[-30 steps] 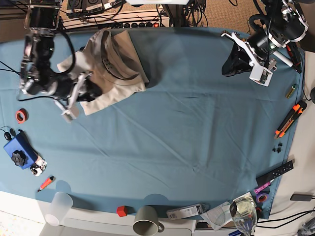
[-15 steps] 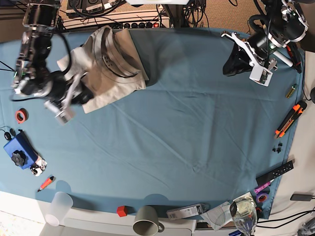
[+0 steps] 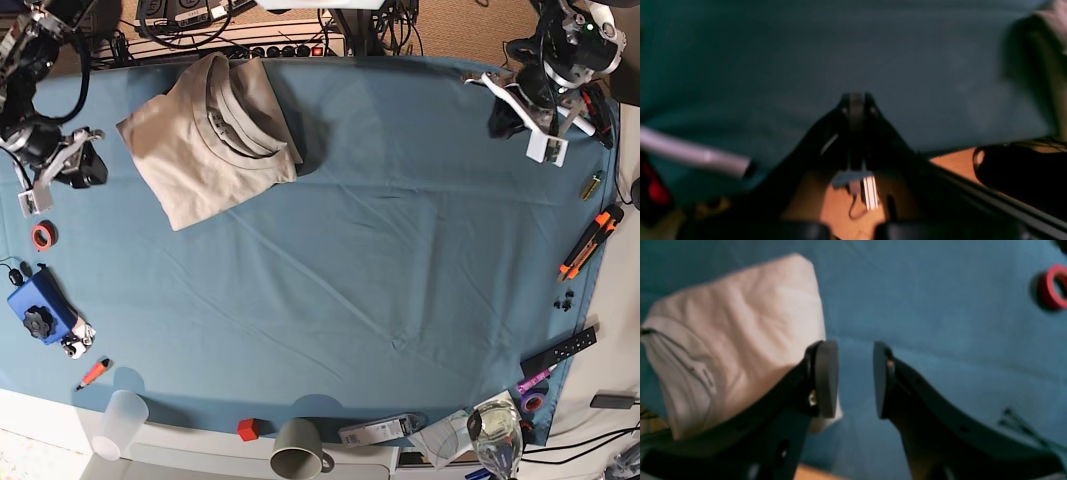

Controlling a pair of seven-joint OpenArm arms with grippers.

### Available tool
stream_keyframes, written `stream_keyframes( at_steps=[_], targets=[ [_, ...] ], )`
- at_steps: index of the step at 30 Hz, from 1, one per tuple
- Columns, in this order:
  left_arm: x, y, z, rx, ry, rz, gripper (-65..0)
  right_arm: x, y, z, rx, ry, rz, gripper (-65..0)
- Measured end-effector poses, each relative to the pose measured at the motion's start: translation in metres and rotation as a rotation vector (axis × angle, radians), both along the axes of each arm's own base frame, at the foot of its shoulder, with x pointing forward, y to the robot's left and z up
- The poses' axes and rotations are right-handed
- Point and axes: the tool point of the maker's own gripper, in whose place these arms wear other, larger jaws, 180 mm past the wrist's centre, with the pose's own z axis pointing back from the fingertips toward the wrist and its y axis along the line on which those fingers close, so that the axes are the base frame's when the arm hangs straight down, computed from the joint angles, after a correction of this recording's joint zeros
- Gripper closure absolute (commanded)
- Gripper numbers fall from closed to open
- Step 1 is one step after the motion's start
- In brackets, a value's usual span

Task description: Fold the T-shirt properly

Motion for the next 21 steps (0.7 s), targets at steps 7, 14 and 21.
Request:
stream_keyframes(
  at_steps=[7, 14, 21],
  targets=[
    [-0.058, 0.000, -0.025, 0.000, 0.197, 0.006, 0.0, -0.079, 0.008, -0.042, 0.047, 0.226, 0.010, -18.4],
    [-0.101, 0.000, -0.035, -0.001, 0.318, 0.006, 0.0, -0.133, 0.024, -0.053, 0.148, 0.347, 0.019, -0.6],
    [-0.136, 0.000, -0.038, -0.007, 0.386, 0.022, 0.0, -0.187, 0.029, -0.065, 0.167, 0.487, -0.006, 0.0]
  ],
)
